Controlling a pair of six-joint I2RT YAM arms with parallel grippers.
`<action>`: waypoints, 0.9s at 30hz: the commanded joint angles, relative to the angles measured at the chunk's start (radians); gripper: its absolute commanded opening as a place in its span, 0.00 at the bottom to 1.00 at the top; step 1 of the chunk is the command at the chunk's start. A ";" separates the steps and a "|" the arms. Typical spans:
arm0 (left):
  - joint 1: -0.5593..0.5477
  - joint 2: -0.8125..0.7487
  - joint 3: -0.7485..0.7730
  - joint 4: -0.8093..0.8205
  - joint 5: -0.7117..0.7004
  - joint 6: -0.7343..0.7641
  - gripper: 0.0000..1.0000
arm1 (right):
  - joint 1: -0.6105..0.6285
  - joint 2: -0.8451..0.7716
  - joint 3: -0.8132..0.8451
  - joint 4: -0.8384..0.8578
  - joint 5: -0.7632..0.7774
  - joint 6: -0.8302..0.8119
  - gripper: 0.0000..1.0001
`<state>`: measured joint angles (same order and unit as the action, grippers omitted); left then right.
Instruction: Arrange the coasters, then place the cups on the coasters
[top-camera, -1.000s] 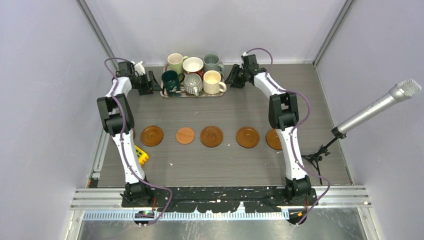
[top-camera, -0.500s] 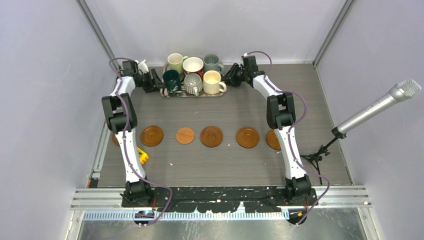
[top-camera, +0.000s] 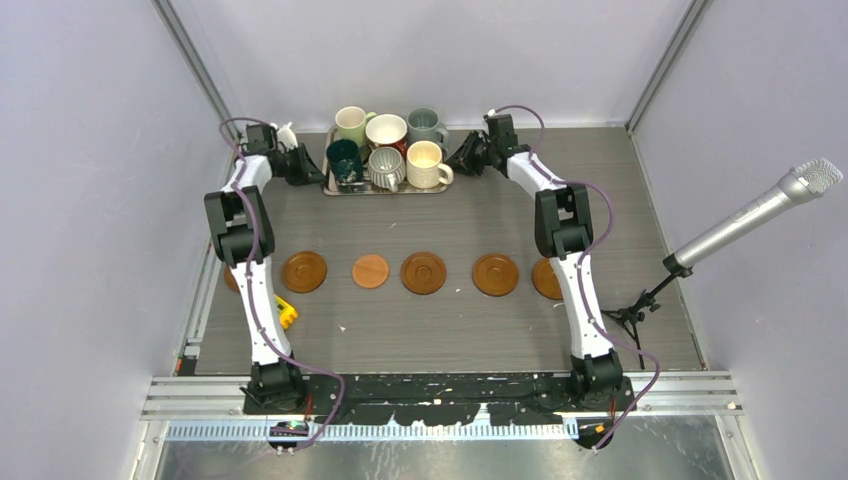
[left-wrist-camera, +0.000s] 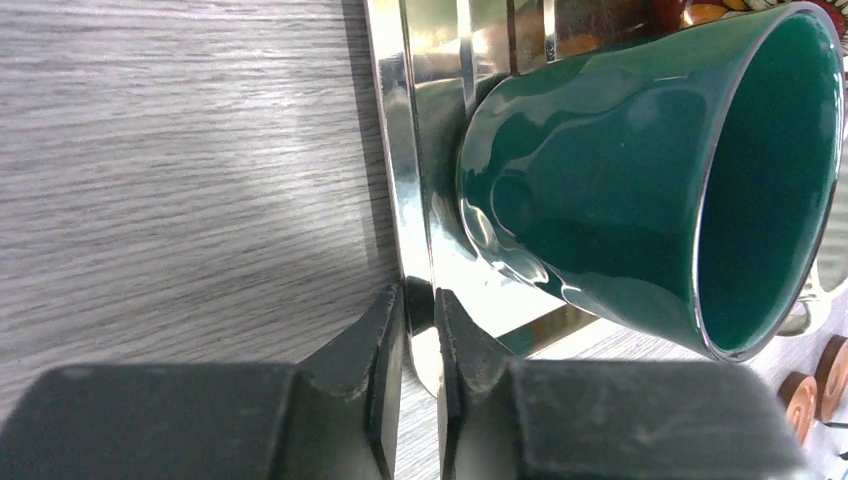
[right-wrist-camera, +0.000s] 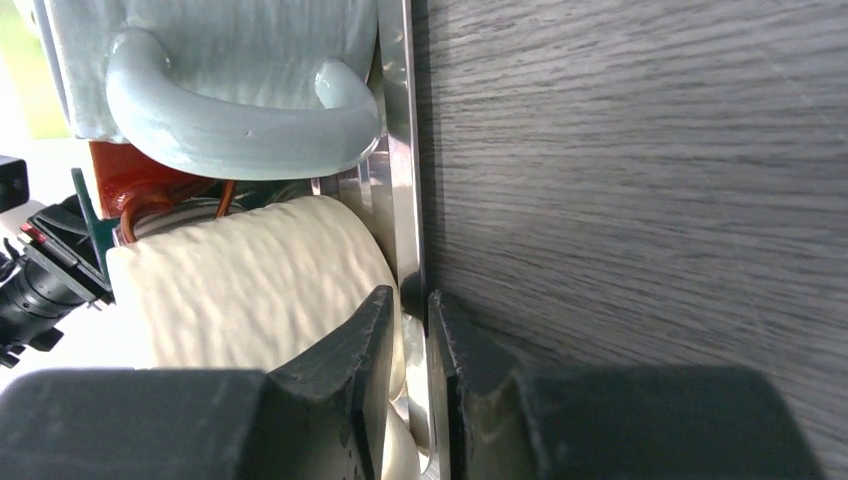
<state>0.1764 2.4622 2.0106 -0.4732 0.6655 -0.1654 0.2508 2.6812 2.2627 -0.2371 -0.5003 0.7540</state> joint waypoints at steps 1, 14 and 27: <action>-0.058 -0.011 -0.075 -0.033 0.061 0.020 0.13 | 0.027 -0.045 -0.079 -0.117 -0.028 -0.047 0.24; -0.090 -0.072 -0.162 -0.067 0.040 0.077 0.00 | 0.033 -0.161 -0.296 -0.113 -0.037 -0.090 0.17; -0.132 -0.262 -0.370 -0.183 0.000 0.208 0.00 | 0.011 -0.392 -0.569 -0.176 0.069 -0.199 0.16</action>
<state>0.1146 2.2639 1.7191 -0.4980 0.6128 -0.0246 0.2424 2.3600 1.7737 -0.2630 -0.4526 0.6239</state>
